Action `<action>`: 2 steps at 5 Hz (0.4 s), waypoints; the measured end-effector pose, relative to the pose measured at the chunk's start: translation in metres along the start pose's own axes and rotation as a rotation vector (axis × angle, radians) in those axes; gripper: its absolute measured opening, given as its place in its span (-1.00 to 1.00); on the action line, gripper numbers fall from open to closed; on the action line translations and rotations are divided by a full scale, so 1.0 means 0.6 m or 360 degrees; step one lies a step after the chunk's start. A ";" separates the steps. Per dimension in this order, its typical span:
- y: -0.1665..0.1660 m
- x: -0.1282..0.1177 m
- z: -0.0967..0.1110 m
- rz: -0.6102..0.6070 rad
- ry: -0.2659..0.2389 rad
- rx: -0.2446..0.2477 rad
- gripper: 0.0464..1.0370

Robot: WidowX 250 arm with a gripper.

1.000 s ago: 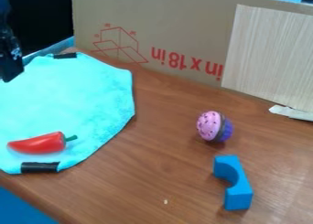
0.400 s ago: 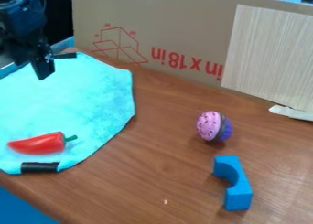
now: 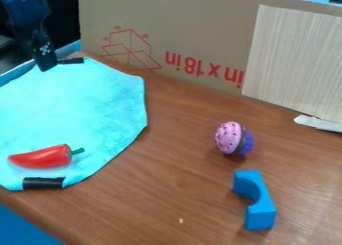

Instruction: Fold the cloth from top to bottom

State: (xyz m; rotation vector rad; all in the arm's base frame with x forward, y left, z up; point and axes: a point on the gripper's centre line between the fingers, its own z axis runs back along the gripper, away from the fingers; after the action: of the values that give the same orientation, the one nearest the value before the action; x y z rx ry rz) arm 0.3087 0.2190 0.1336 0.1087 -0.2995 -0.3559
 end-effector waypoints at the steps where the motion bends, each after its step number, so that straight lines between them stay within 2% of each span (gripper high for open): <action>1: 0.033 0.016 -0.017 -0.0107 -0.0009 -0.0034 0.93; 2: 0.061 0.021 -0.033 -0.0132 0.0025 -0.0019 0.93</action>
State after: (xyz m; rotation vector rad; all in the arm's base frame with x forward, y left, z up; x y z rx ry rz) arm 0.3383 0.2498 0.1238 0.1123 -0.2779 -0.4389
